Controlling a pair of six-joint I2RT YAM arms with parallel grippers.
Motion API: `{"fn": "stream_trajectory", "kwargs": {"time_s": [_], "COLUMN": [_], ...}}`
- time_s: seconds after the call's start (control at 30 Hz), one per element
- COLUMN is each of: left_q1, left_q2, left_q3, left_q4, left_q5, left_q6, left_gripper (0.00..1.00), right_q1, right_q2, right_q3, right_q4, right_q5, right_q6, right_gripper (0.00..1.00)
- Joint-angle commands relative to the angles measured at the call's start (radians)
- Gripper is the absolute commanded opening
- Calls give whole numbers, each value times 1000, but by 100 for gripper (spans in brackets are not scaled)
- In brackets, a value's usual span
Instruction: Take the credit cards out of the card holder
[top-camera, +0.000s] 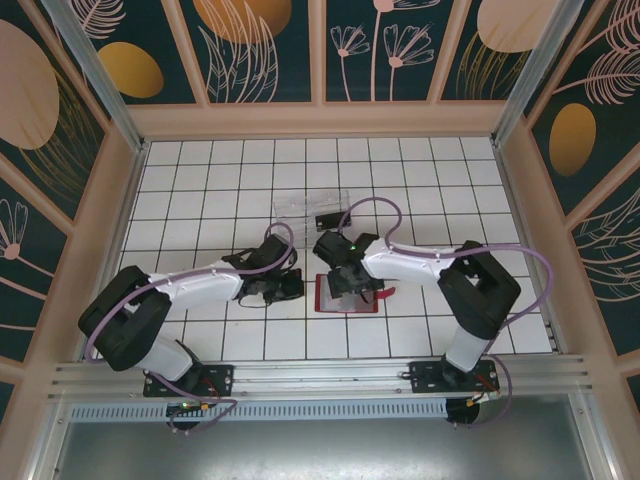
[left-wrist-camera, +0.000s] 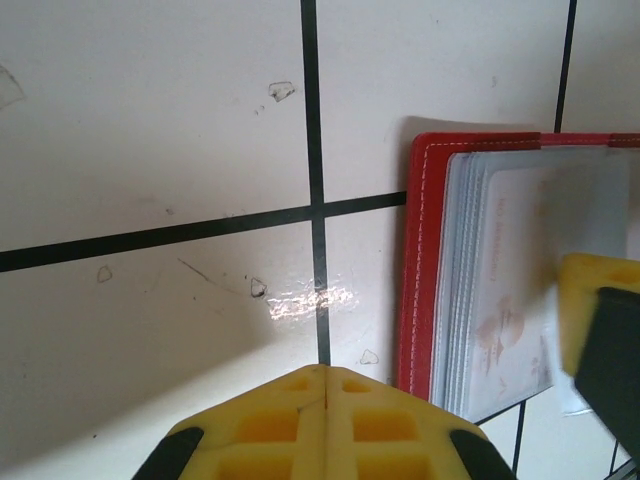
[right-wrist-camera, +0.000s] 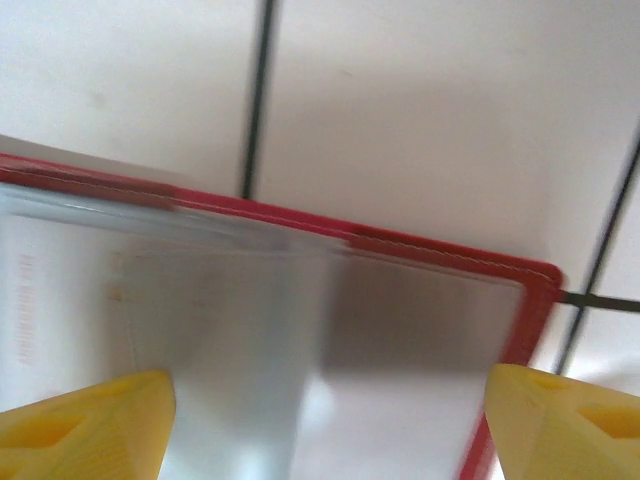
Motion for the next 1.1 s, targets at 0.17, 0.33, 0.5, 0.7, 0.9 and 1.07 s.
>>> {"fn": "stream_trajectory", "kwargs": {"time_s": [0.17, 0.33, 0.5, 0.7, 0.9, 1.07], "left_q1": [-2, -2, -10, -22, -22, -12], "left_q2": [39, 52, 79, 123, 86, 46], "left_q3": [66, 90, 125, 162, 124, 42], "left_q4": [-31, -38, -34, -58, -54, -8], "left_q5": [24, 28, 47, 35, 0, 12], "left_q6": [27, 31, 42, 41, 22, -8], "left_gripper": [0, 0, 0, 0, 0, 0], "right_q1": [-137, -214, -230, -231, -91, -10], "right_q2": [-242, -333, -390, -407, -224, -58], "right_q3": [-150, -203, -206, -201, -79, 22], "right_q4": [-49, -35, 10, 87, 67, 50], "right_q5": [40, 18, -38, -169, -122, -72], "right_q6": [48, 60, 60, 38, 31, 28], "right_gripper": [81, 80, 80, 77, 82, 89]}}
